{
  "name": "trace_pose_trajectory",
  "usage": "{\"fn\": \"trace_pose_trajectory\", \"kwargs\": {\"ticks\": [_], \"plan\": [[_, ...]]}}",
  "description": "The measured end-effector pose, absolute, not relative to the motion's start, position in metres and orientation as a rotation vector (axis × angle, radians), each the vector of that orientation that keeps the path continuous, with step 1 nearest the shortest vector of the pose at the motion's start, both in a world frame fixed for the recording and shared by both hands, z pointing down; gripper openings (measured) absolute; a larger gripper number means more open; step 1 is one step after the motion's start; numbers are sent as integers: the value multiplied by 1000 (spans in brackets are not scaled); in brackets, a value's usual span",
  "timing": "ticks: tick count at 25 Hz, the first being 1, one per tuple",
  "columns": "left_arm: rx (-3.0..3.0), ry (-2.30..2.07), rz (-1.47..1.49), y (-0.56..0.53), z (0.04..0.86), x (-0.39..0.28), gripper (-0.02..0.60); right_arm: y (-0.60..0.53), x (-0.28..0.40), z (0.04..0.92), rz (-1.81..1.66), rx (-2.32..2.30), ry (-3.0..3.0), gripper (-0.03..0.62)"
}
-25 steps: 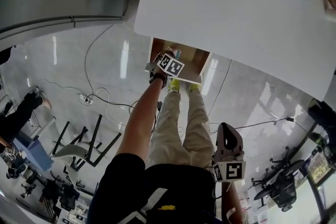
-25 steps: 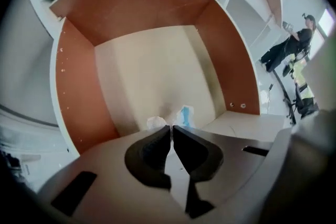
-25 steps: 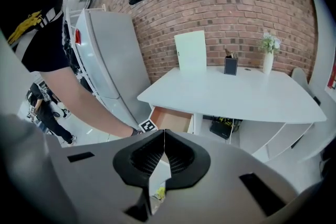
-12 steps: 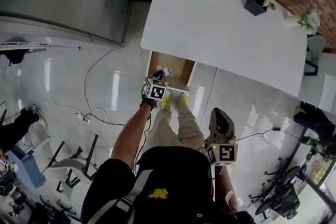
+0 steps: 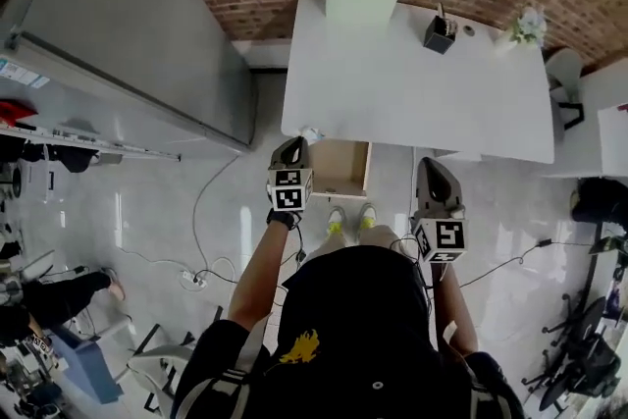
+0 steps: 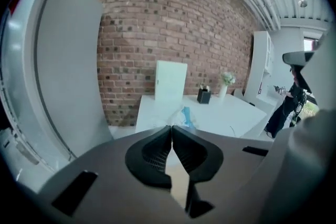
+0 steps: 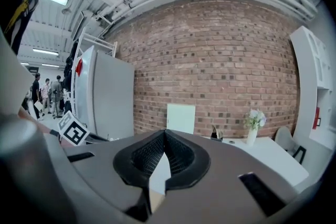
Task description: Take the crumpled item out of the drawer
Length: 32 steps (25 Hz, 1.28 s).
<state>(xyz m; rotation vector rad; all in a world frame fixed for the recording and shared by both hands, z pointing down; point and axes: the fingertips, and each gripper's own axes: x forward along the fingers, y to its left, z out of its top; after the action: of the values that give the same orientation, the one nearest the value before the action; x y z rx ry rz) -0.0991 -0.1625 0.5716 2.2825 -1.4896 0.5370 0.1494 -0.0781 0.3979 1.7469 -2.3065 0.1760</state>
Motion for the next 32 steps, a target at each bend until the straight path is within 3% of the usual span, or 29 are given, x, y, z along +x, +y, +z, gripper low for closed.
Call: {"fn": "trace_pose_trajectory", "kwargs": {"ticks": [12, 32], "plan": [[2539, -1791, 137, -181, 314, -112, 26, -124, 167, 287, -90, 1847, -2435, 28], [2682, -1851, 11, -161, 224, -93, 26, -134, 168, 266, -204, 1771, -2452, 26]]}}
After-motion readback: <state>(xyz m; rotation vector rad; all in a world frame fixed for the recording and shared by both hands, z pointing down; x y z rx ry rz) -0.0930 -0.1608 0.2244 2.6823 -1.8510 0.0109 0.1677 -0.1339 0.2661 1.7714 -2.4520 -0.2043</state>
